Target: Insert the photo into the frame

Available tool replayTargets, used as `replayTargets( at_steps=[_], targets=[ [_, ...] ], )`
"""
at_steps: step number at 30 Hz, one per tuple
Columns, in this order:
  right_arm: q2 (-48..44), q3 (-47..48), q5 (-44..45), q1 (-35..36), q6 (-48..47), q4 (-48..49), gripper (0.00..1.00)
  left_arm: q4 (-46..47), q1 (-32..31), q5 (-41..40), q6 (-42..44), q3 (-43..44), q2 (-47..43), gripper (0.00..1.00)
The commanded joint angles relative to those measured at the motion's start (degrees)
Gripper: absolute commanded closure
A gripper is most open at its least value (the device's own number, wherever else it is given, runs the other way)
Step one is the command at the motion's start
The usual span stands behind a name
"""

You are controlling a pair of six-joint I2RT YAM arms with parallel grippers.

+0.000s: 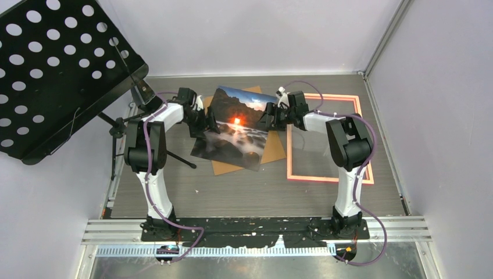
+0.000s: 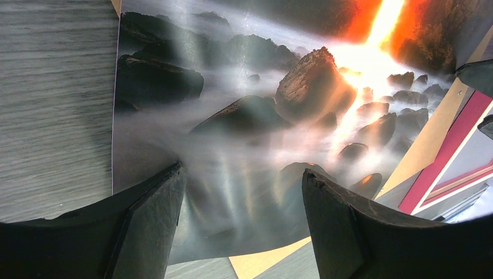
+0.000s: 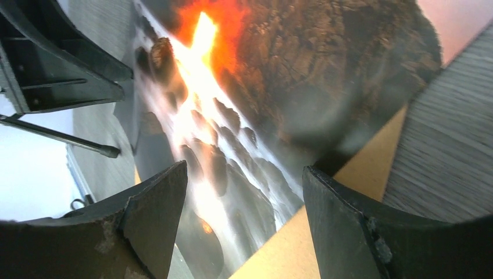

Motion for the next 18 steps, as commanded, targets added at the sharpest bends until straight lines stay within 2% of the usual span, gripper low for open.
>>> replayTargets(
  at_steps=[1,7,9,12,18],
  targets=[
    [3.94,-0.35,-3.85,0.68,4.49,5.56,0.21,-0.2,-1.02,2.68,-0.46,-2.35,0.73,0.24],
    [3.54,-3.68,-7.56,0.43,12.65,17.65,0.21,0.0,-1.02,3.02,-0.63,-2.46,0.64,0.24],
    [2.99,-3.82,-8.09,0.31,12.94,18.35,0.21,-0.2,-1.02,3.06,-0.52,-2.37,0.57,0.24],
    [2.02,-1.37,-5.61,0.24,9.25,13.21,0.21,-0.15,-1.02,1.96,-0.19,-2.36,-1.04,0.23],
    [2.86,6.52,3.61,1.7,-2.03,-5.56,0.24,0.27,-1.02,-2.21,1.34,-2.81,-7.23,0.17]
  ],
)
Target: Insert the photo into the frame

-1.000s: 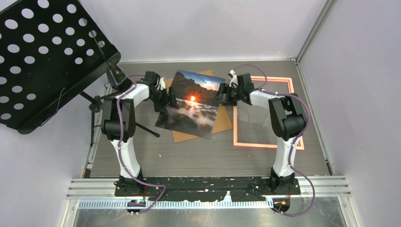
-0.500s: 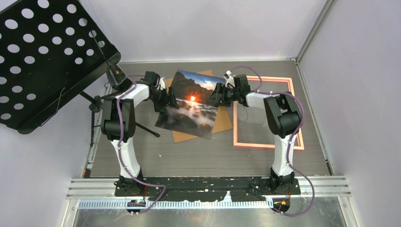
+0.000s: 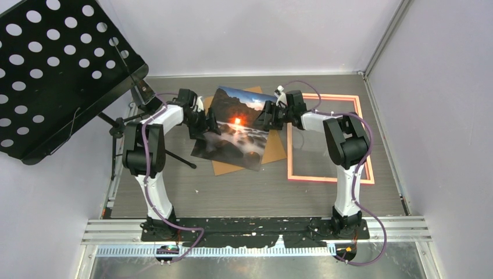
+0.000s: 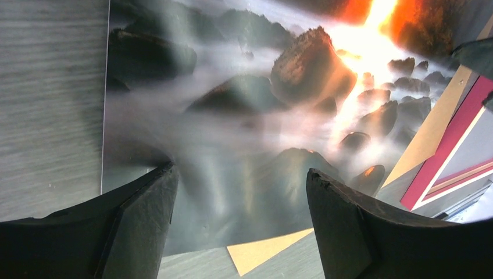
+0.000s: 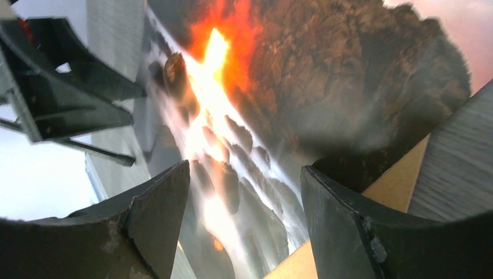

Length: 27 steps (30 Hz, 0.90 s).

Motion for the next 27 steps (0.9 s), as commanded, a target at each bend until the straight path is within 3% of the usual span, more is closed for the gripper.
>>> replayTargets(
  at_steps=[1,6,14,27],
  targets=[
    [0.42,7.12,9.88,1.65,-11.37,-17.2,0.25,-0.52,-0.67,-2.33,1.73,-0.62,-6.13,0.17],
    [0.36,8.88,15.29,2.52,-18.49,-27.8,0.25,-3.09,-0.67,-6.44,4.53,2.17,-7.85,0.14],
    [-0.89,9.78,22.87,2.99,-28.36,-36.81,0.26,-5.92,-0.67,-9.58,5.11,2.68,-4.36,0.13],
    [-2.07,11.7,26.86,5.61,-36.85,-42.73,0.26,-3.44,-0.68,-14.34,4.15,-2.48,-6.6,0.15]
  ],
)
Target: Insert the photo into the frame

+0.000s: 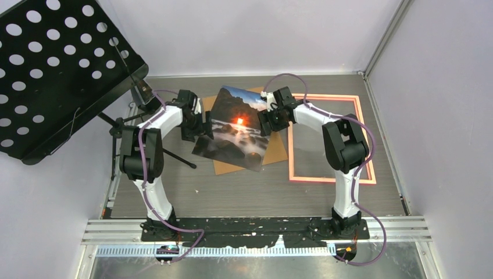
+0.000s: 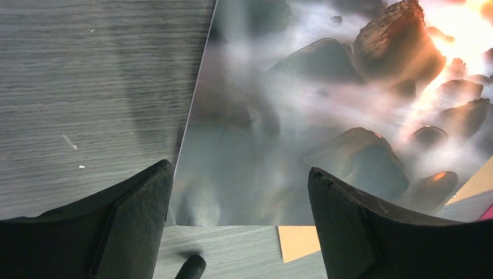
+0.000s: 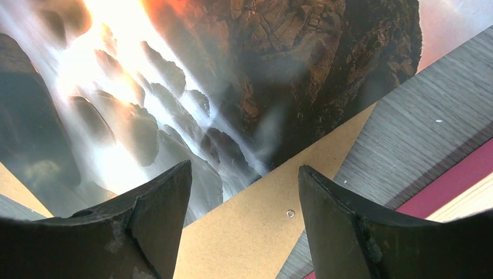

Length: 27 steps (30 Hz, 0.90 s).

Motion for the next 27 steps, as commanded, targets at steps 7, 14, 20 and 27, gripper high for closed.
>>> replayTargets(
  at_steps=[7,14,20,27],
  targets=[
    [-3.65,-2.61,2.6,1.9,-6.08,-6.12,0.26,4.45,-0.01,-1.39,-2.25,-4.05,-4.68,0.16],
    [-6.39,-3.89,8.06,6.37,-8.99,-1.96,0.26,4.55,0.07,-1.79,-2.3,-4.71,-7.16,0.17],
    [-7.25,-5.8,14.72,11.22,-12.88,0.82,0.26,4.65,0.8,-2.0,-2.25,-5.01,-7.8,0.17],
    [-7.84,-9.09,21.9,15.13,-17.49,-0.49,0.26,3.47,1.19,-1.47,-1.85,-4.39,-8.01,0.17]
  ],
)
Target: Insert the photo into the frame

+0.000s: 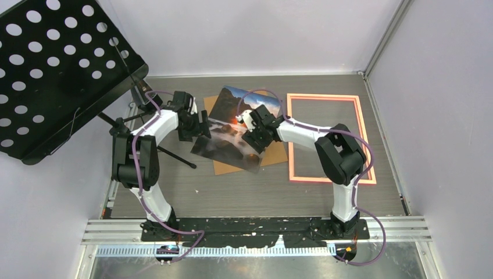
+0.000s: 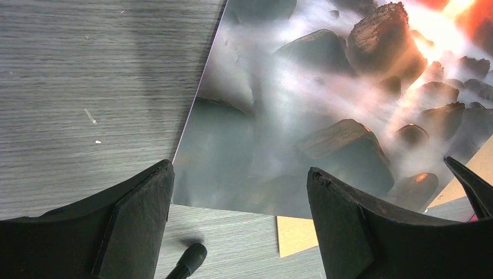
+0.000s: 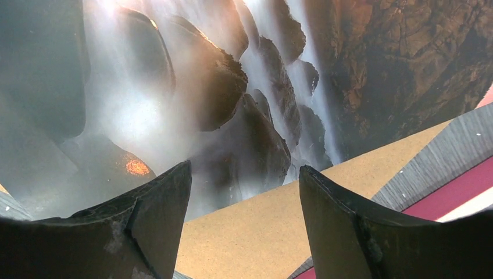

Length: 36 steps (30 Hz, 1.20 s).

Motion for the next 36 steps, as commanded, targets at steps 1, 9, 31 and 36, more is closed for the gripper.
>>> replayTargets(
  at_steps=[1,9,31,36],
  targets=[
    [-2.61,-2.32,6.44,1.32,-4.52,-1.49,0.26,0.24,0.5,-0.19,-0.02,0.51,-1.95,0.17],
    [-5.71,-6.97,11.47,1.33,-9.19,-6.77,0.26,-0.52,0.69,2.17,-0.68,0.56,-0.47,0.17],
    [-13.82,-4.21,-8.33,1.57,-6.98,-1.16,0.26,0.4,0.7,-4.22,-1.7,-2.85,-1.7,0.18],
    [-9.74,-4.1,-9.14,2.55,-5.99,0.78,0.26,0.18,0.65,-3.49,-2.15,-3.15,-1.18,0.19]
  ],
)
